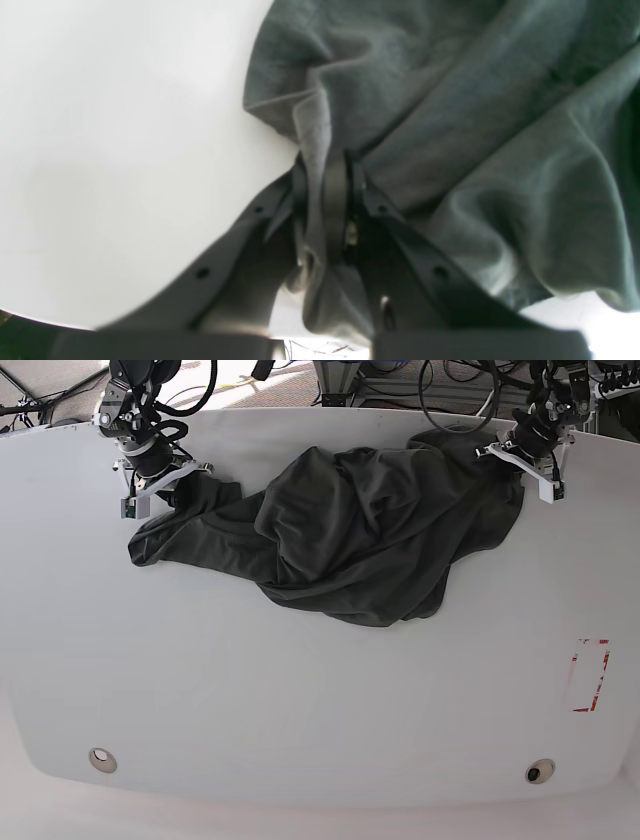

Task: Fold the T-shirt properly
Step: 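Lift the T-shirt with both grippers and shake it out stretched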

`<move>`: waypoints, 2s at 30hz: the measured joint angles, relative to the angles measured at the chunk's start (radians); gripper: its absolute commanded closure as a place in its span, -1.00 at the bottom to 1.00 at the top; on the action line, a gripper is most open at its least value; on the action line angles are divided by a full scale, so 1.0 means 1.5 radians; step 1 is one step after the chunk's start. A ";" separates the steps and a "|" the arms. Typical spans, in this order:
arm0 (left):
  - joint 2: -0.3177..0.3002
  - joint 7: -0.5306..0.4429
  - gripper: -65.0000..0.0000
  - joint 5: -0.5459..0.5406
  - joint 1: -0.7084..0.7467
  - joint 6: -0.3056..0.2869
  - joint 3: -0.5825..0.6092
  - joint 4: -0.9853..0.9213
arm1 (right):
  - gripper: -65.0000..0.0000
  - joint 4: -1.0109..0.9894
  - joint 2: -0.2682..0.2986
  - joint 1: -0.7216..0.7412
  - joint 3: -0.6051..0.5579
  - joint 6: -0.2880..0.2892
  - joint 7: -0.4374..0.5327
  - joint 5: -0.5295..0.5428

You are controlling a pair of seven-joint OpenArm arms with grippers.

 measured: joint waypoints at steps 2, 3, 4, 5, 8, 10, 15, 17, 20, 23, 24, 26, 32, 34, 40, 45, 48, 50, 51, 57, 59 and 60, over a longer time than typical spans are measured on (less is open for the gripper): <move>0.001 0.008 1.00 0.004 0.002 0.002 -0.002 0.016 | 0.96 0.001 0.000 0.000 0.000 0.000 0.000 0.000; 0.000 0.010 1.00 0.005 0.004 0.003 -0.003 0.033 | 0.96 0.005 0.000 0.000 0.000 0.000 -0.003 0.000; 0.000 0.011 1.00 0.006 0.005 0.003 -0.003 0.052 | 0.96 0.017 -0.001 -0.001 0.000 -0.001 -0.013 -0.006; -0.001 0.009 1.00 0.006 0.005 0.003 -0.003 0.069 | 0.96 0.030 -0.001 -0.002 0.000 -0.002 -0.027 -0.019; -0.022 0.004 1.00 -0.012 -0.005 -0.003 -0.001 0.115 | 0.96 0.078 -0.002 -0.008 -0.001 -0.008 -0.038 -0.025; -0.043 0.006 1.00 -0.047 -0.021 -0.002 -0.003 0.116 | 0.96 0.115 -0.001 0.003 -0.003 -0.005 -0.047 -0.023; -0.120 0.010 1.00 -0.179 -0.069 0.000 -0.033 0.113 | 0.96 0.161 0.030 0.082 -0.004 -0.001 -0.118 -0.014; -0.133 0.011 1.00 -0.212 -0.090 0.000 -0.054 0.113 | 0.96 0.164 0.046 0.103 0.000 -0.001 -0.130 -0.016; -0.154 0.008 1.00 -0.225 -0.135 0.001 -0.078 0.107 | 0.96 0.162 0.054 0.136 0.002 -0.004 -0.145 -0.024; -0.178 0.010 1.00 -0.230 -0.165 0.000 -0.077 0.104 | 0.96 0.160 0.067 0.170 -0.006 0.000 -0.145 -0.018; -0.187 0.011 1.00 -0.230 -0.172 0.001 -0.077 0.104 | 0.96 0.160 0.074 0.180 -0.007 0.000 -0.144 -0.012; -0.208 0.015 1.00 -0.229 -0.195 0.001 -0.077 0.102 | 0.96 0.161 0.091 0.200 -0.008 0.000 -0.141 -0.011; -0.261 0.085 1.00 -0.229 -0.309 -0.001 -0.064 0.091 | 0.96 0.159 0.116 0.279 -0.008 0.000 -0.144 -0.015; -0.267 0.108 1.00 -0.230 -0.345 0.001 -0.064 0.091 | 0.96 0.160 0.122 0.305 -0.022 -0.001 -0.139 -0.015; -0.303 0.128 1.00 -0.228 -0.470 -0.032 -0.043 0.077 | 0.95 0.154 0.157 0.388 -0.082 0.000 -0.148 -0.021; -0.331 0.169 1.00 -0.231 -0.555 -0.055 -0.037 0.072 | 0.95 0.118 0.197 0.460 -0.096 0.005 -0.145 -0.014; -0.355 0.166 1.00 -0.225 -0.607 -0.056 -0.035 0.054 | 0.95 0.063 0.236 0.531 -0.111 -0.007 -0.149 -0.031; -0.356 0.167 1.00 -0.220 -0.637 -0.055 -0.035 0.034 | 0.95 0.042 0.258 0.569 -0.140 -0.003 -0.151 -0.031; -0.360 0.169 1.00 -0.217 -0.652 -0.054 -0.034 0.025 | 0.95 0.038 0.266 0.590 -0.148 -0.001 -0.149 -0.021; -0.396 0.165 1.00 -0.217 -0.722 -0.054 -0.037 -0.021 | 0.95 0.025 0.321 0.680 -0.196 0.002 -0.173 -0.007; -0.400 0.164 1.00 -0.220 -0.734 -0.055 -0.034 -0.044 | 0.95 0.024 0.332 0.712 -0.207 0.002 -0.175 -0.006; -0.401 0.164 1.00 -0.223 -0.735 -0.055 -0.030 -0.054 | 0.95 0.025 0.335 0.724 -0.214 0.000 -0.172 -0.006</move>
